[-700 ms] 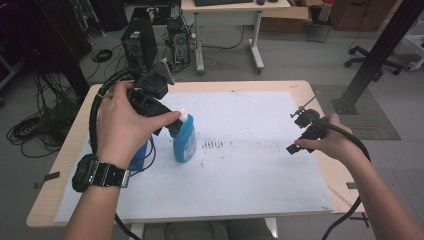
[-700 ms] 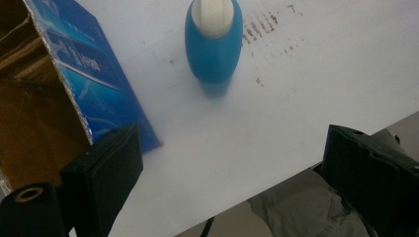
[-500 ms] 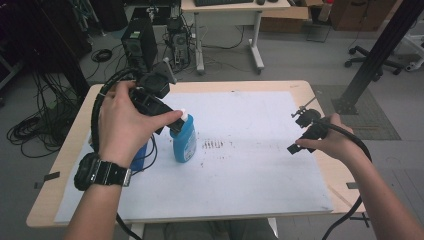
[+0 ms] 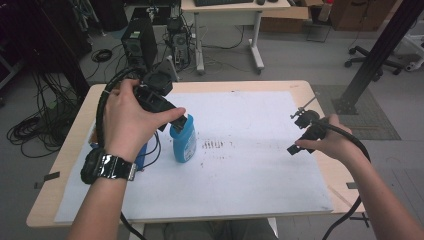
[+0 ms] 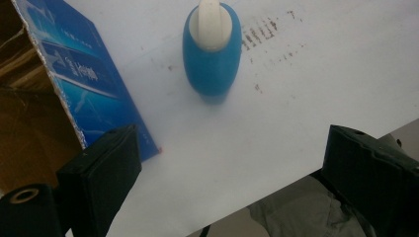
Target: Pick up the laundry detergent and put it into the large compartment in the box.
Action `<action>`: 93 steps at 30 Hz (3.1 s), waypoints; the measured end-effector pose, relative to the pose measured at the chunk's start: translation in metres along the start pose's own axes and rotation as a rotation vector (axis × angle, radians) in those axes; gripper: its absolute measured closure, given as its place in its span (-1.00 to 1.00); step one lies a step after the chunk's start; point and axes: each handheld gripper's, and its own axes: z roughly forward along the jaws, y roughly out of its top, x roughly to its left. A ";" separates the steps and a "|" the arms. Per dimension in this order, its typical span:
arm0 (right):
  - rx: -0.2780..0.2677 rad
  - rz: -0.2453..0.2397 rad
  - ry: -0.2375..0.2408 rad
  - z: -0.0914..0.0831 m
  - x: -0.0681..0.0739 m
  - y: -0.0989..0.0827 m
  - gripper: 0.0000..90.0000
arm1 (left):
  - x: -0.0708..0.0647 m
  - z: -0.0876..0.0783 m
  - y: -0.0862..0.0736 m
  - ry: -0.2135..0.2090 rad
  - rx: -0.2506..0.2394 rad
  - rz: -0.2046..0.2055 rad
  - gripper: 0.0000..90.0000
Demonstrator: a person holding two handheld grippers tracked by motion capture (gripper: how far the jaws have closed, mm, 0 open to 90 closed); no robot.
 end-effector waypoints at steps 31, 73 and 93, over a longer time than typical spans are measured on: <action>0.012 -0.011 0.000 0.000 -0.001 -0.003 -0.64 | 0.001 0.017 0.037 0.014 -0.002 -0.073 -0.81; 0.012 -0.006 -0.004 0.001 -0.005 -0.004 -0.65 | 0.006 0.050 0.063 0.017 0.049 -0.106 -0.73; 0.018 -0.001 -0.001 0.003 -0.007 -0.007 -0.65 | 0.004 0.074 0.066 0.030 0.089 -0.106 -0.74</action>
